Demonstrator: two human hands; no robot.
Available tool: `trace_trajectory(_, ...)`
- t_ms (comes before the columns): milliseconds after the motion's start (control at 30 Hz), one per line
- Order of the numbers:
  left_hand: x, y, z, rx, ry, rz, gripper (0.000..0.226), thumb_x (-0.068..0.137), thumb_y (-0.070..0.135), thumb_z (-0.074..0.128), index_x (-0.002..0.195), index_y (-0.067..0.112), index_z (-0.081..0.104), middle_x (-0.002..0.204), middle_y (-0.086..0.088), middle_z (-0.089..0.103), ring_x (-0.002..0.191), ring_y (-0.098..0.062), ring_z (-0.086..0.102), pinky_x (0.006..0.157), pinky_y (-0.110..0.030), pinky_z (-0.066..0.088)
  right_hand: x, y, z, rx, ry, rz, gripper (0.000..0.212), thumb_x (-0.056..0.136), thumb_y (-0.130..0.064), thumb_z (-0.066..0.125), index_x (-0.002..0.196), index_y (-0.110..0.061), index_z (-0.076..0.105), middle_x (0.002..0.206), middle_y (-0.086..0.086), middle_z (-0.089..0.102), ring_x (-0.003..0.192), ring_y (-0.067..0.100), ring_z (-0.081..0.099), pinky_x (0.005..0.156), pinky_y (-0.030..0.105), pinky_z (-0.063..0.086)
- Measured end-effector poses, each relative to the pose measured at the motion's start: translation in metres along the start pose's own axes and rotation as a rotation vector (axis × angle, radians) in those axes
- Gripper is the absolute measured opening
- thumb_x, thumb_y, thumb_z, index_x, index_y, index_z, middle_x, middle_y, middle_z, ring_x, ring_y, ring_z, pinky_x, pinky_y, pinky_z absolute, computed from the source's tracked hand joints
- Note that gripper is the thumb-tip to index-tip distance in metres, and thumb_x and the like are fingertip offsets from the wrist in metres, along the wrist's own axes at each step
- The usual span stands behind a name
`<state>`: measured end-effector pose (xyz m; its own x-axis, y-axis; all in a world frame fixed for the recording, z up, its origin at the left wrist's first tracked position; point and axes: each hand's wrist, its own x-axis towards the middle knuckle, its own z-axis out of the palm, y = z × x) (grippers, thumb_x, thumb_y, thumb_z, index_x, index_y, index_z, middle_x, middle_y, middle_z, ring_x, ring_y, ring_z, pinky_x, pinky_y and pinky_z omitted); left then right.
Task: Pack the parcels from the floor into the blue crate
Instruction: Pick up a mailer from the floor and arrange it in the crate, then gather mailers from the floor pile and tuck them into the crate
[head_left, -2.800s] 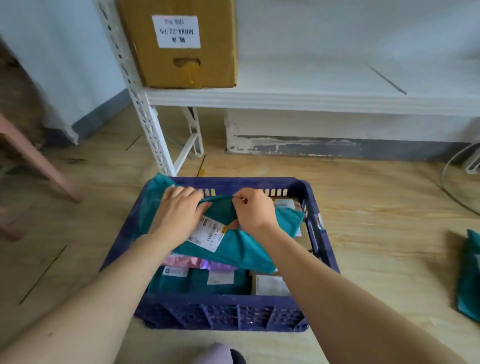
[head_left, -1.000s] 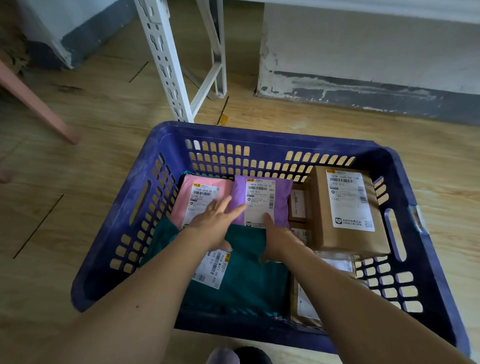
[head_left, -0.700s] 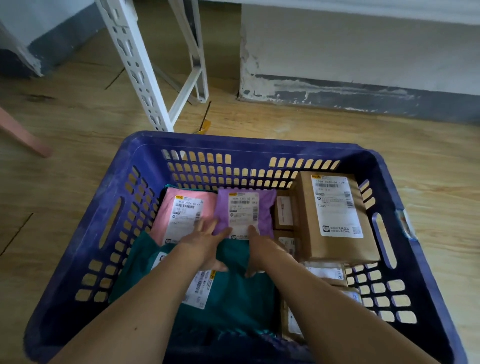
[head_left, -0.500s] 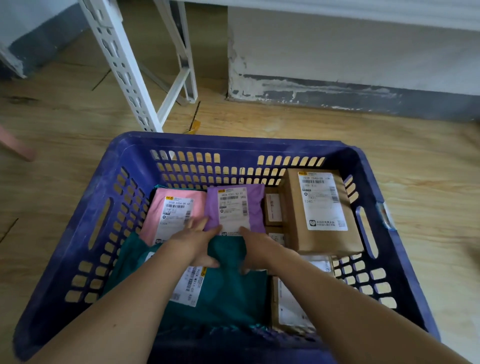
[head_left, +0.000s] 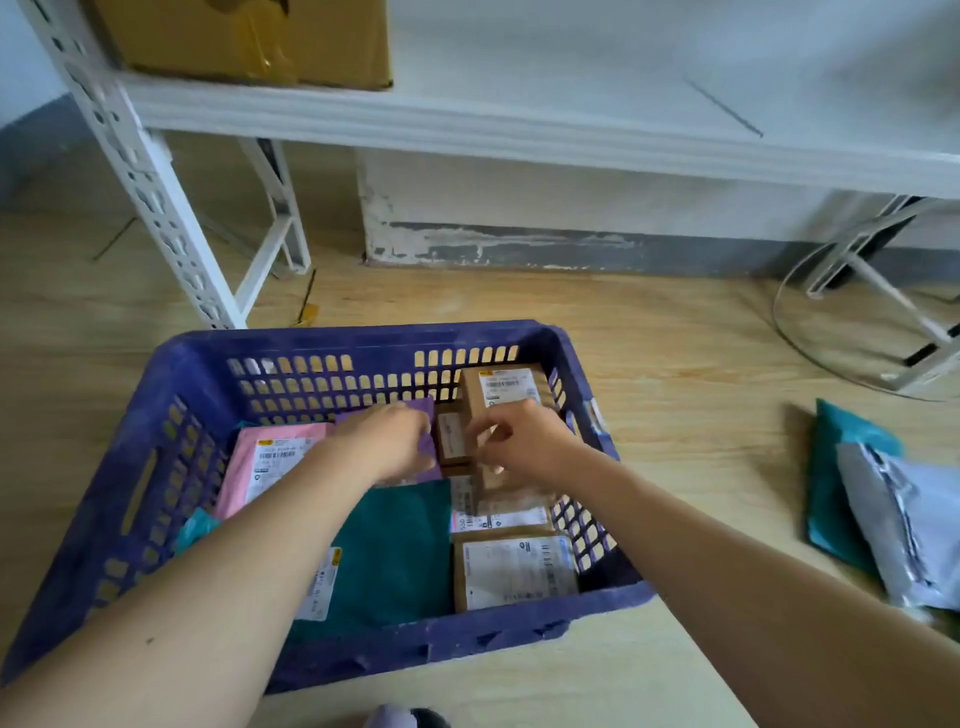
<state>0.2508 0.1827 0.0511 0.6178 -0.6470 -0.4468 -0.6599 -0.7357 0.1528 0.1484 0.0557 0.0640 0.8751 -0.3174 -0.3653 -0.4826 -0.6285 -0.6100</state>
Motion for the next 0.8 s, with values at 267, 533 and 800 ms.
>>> trace_trajectory(267, -0.037, 0.094, -0.035, 0.009, 0.08, 0.22, 0.043, 0.09, 0.024, 0.054, 0.133, 0.025, 0.05, 0.136, -0.003, 0.048, 0.116, -0.021, 0.05, 0.092, -0.035, 0.045, -0.091, 0.04, -0.067, 0.064, 0.205, 0.144, 0.019, 0.08, -0.004, 0.062, 0.092, -0.017, 0.068, 0.065, -0.005, 0.053, 0.064, 0.016, 0.052, 0.062, 0.025, 0.043)
trace_trajectory(533, -0.067, 0.2, -0.05, 0.015, 0.077, 0.431, 0.043, 0.09, 0.042, 0.056, 0.13, 0.026, 0.05, 0.137, -0.002, 0.048, 0.117, -0.023, 0.052, 0.095, -0.035, 0.045, -0.183, 0.086, -0.115, 0.057, 0.303, 0.293, 0.021, 0.086, -0.009, 0.062, 0.106, -0.014, 0.067, 0.075, 0.0, 0.065, 0.058, 0.004, 0.056, 0.064, 0.02, 0.048)
trace_trajectory(800, -0.086, 0.288, -0.04, 0.074, 0.092, 0.617, 0.044, 0.089, 0.044, 0.055, 0.13, 0.03, 0.05, 0.139, 0.002, 0.046, 0.124, -0.02, 0.046, 0.096, -0.035, 0.041, -0.257, 0.136, -0.142, 0.095, 0.403, 0.429, 0.016, 0.084, -0.007, 0.062, 0.097, -0.015, 0.067, 0.076, 0.002, 0.068, 0.058, 0.006, 0.058, 0.057, 0.012, 0.048)
